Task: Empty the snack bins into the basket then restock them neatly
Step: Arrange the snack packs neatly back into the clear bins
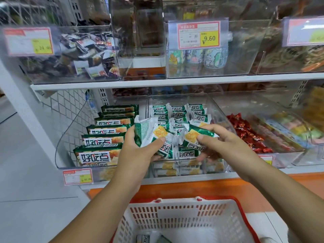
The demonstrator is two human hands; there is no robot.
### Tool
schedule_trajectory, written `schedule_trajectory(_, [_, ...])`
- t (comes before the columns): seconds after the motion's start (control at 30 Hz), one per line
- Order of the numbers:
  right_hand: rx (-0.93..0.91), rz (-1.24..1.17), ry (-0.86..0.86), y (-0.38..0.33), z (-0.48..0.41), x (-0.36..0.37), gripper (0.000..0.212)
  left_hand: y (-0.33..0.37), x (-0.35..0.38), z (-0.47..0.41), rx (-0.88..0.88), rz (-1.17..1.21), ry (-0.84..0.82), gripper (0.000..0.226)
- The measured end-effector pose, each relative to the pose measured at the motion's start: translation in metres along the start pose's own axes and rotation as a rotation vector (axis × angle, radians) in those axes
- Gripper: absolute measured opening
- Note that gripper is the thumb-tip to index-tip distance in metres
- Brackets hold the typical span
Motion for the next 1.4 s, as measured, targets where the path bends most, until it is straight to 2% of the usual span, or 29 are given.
schedule_trajectory(0.17, [0.012,0.069,0.015,0.006,0.000,-0.001,0.026,-0.001,0.004,0.000,-0.007,-0.017,-0.035,0.078])
schedule_trajectory(0.27, [0.020,0.129,-0.050,0.012,-0.001,0.005,0.040,-0.002,0.010,0.001,-0.019,-0.051,-0.053,0.087])
schedule_trajectory(0.4, [0.013,0.130,-0.125,0.013,0.000,0.018,0.046,-0.002,0.015,0.001,-0.045,-0.042,-0.082,0.068])
schedule_trajectory(0.43, [0.027,0.098,-0.136,0.015,-0.001,0.020,0.049,-0.002,0.016,0.001,-0.061,-0.054,-0.091,0.069])
schedule_trajectory(0.53, [0.019,0.043,-0.126,0.015,-0.001,0.024,0.041,-0.002,0.018,0.000,-0.081,-0.062,-0.114,0.111])
schedule_trajectory(0.6, [0.011,0.023,-0.074,0.016,-0.002,0.024,0.039,0.000,0.018,0.000,-0.075,-0.045,-0.106,0.120])
schedule_trajectory(0.7, [0.095,-0.216,-0.057,0.021,-0.002,0.029,0.048,-0.001,0.018,-0.002,-0.045,-0.029,-0.069,0.108])
schedule_trajectory(0.8, [0.151,-0.492,-0.116,0.025,0.002,0.043,0.043,-0.004,0.019,0.000,-0.027,-0.027,-0.032,0.097])
schedule_trajectory(0.93, [0.213,-0.507,-0.035,0.027,0.002,0.039,0.039,-0.005,0.018,0.000,0.004,-0.059,-0.032,0.093])
schedule_trajectory(1.0, [0.185,-0.332,0.044,0.021,-0.007,0.016,0.038,-0.004,0.015,-0.004,0.007,-0.069,-0.023,0.090])
schedule_trajectory(1.1, [0.061,0.225,0.084,0.002,-0.027,-0.029,0.031,-0.001,0.009,-0.012,0.027,-0.133,0.010,0.097])
schedule_trajectory(1.23, [-0.038,0.819,0.059,-0.014,-0.074,-0.057,0.048,-0.001,0.007,-0.018,0.065,-0.202,0.039,0.085])
schedule_trajectory(1.33, [-0.096,1.210,-0.079,-0.007,-0.113,-0.059,0.040,-0.005,0.005,-0.023,0.060,-0.252,0.060,0.090])
schedule_trajectory(1.4, [-0.108,1.323,-0.210,0.004,-0.128,-0.059,0.045,-0.007,0.003,-0.025,0.059,-0.277,0.074,0.098])
Point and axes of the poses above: each hand's wrist, its own z-axis away from the middle knuckle, its own x-axis out of the palm, y = z × x, the point moved 4 cm from there along -z, towards the middle knuckle, and after that the axes turned 7 degrees about -x, right-handed, at the moved point
